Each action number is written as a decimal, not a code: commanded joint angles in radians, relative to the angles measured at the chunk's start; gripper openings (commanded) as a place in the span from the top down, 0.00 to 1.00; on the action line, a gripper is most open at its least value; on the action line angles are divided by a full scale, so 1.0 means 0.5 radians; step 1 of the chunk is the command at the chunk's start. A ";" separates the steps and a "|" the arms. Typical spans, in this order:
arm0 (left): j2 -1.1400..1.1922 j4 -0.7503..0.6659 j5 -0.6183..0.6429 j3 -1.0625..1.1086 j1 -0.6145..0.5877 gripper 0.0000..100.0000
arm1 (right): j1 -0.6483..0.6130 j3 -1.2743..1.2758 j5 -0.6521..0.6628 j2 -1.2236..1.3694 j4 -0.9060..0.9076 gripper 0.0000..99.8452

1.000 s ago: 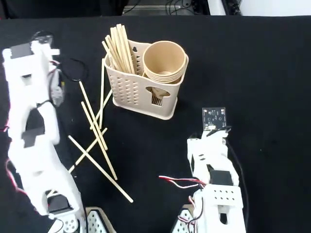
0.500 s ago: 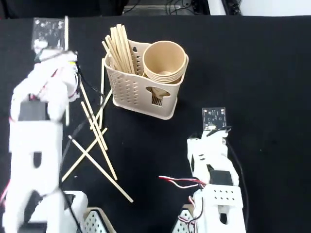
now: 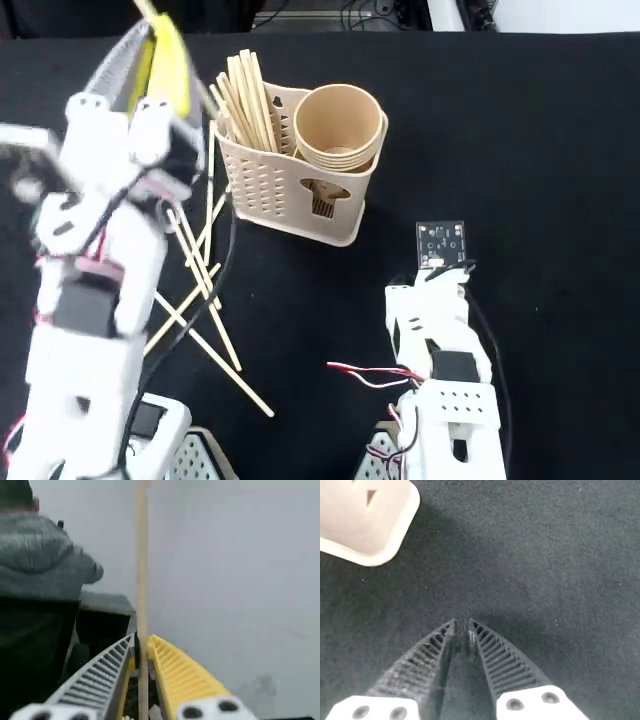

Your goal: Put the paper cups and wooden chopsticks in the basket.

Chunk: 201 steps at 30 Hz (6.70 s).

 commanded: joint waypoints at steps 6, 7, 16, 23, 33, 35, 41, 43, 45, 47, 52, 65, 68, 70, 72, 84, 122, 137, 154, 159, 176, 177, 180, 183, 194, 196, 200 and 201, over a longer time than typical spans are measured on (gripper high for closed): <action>0.675 -0.184 0.120 -0.060 0.026 0.97 | -0.028 -0.002 0.021 -0.029 0.003 0.96; 0.721 -0.218 0.120 -0.038 0.020 0.97 | -0.028 -0.002 0.021 -0.029 0.003 0.96; 0.770 -0.245 0.120 0.078 -0.026 0.97 | -0.028 -0.002 0.021 -0.029 0.000 0.96; 0.798 -0.230 0.132 -0.431 -0.026 0.97 | -0.028 -0.002 0.021 -0.029 0.006 0.96; 1.313 -0.242 0.141 -0.747 -0.084 0.97 | -0.028 -0.002 0.021 -0.029 -0.003 0.96; 1.335 -0.245 0.144 -0.698 -0.109 0.97 | -0.028 -0.002 0.021 -0.029 -0.003 0.96; 1.332 -0.519 0.203 -0.315 -0.143 0.97 | -0.028 -0.002 0.021 -0.029 -0.003 0.96; 1.320 -0.629 0.203 -0.186 -0.146 0.97 | -0.028 -0.002 0.021 -0.029 -0.003 0.96; 1.264 -0.687 0.203 -0.054 -0.133 0.97 | -0.028 -0.002 0.021 -0.029 -0.003 0.96; 1.166 -0.703 0.203 0.063 -0.127 0.97 | -0.028 -0.002 0.021 -0.029 -0.006 0.96; 0.825 -0.694 0.206 0.336 -0.124 0.94 | -0.028 -0.002 0.021 -0.029 -0.006 0.96; 0.331 -0.117 0.206 0.551 -0.005 0.84 | -0.028 -0.002 0.021 -0.029 -0.006 0.96; 0.203 0.040 0.086 0.551 -0.103 0.84 | -0.028 -0.002 0.021 -0.029 -0.006 0.96; 0.092 0.206 0.037 0.551 -0.222 0.84 | -0.028 -0.002 0.021 -0.029 -0.003 0.96; -0.018 0.436 0.049 0.526 -0.413 0.84 | -0.028 -0.002 0.021 -0.029 -0.003 0.96; 0.417 1.636 -0.433 -0.005 -1.560 0.84 | -0.028 -0.002 0.021 -0.029 0.003 0.96; 3.035 2.375 -1.458 -1.852 -1.659 0.97 | -0.028 -0.002 0.021 -0.029 0.006 0.96; 1.316 2.593 -0.740 -1.312 -1.140 0.97 | -0.028 -0.002 0.021 -0.029 0.009 0.96; 0.178 -0.135 0.120 -0.011 -0.146 0.97 | -0.028 -0.002 0.021 -0.029 0.009 0.96; 0.236 -0.233 0.334 0.008 -0.094 0.97 | -0.028 -0.002 0.021 -0.029 0.003 0.96; 0.411 -0.393 0.334 0.505 -0.097 0.89 | -0.028 -0.002 0.021 -0.029 -0.003 0.96; 0.411 -0.328 0.338 0.505 -0.100 0.86 | -0.028 -0.002 0.021 -0.029 -0.003 0.96; 0.411 -0.031 0.362 0.419 -0.094 0.83 | -0.028 -0.002 0.021 -0.029 -0.003 0.96; 0.408 0.344 0.411 0.238 -0.118 0.82 | -0.028 -0.002 0.021 -0.029 -0.003 0.96; 0.193 2.418 0.512 -0.385 -0.836 0.79 | -0.028 -0.002 0.021 -0.029 0.000 0.96; 0.193 2.553 0.516 -0.247 -0.984 0.79 | -0.028 -0.002 0.021 -0.029 0.000 0.96; 0.193 2.363 0.405 0.069 -1.063 0.79 | -0.028 -0.002 0.021 -0.029 0.006 0.96; 0.193 2.295 0.408 0.137 -1.048 0.79 | -0.028 -0.002 0.021 -0.029 0.006 0.96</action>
